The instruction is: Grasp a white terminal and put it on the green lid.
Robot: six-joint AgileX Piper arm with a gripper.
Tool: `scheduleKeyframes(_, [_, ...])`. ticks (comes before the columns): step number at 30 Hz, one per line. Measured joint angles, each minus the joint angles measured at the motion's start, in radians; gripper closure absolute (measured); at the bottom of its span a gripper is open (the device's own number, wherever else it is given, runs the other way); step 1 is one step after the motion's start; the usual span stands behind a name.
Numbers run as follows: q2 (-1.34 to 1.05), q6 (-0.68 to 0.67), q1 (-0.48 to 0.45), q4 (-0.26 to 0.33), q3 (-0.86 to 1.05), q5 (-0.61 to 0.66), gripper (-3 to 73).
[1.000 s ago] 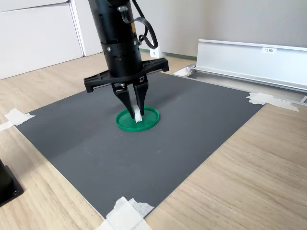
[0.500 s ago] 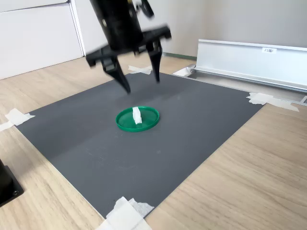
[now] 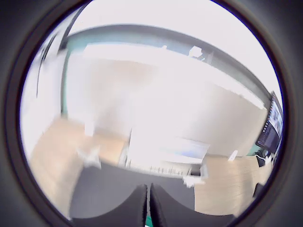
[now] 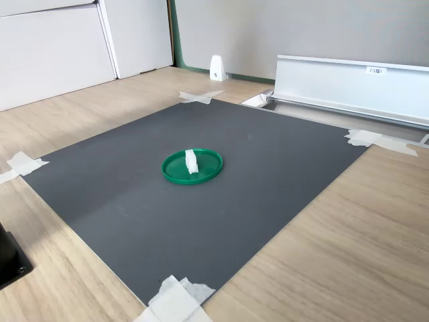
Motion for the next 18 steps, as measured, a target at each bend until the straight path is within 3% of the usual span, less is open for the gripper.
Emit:
scheduleKeyframes(6, [-0.232,0.173,0.0,-0.064,0.135,-0.089,70.0])
scheduleKeyframes(18, [-0.633,0.198,0.0,-0.073,0.495,-0.115,70.0])
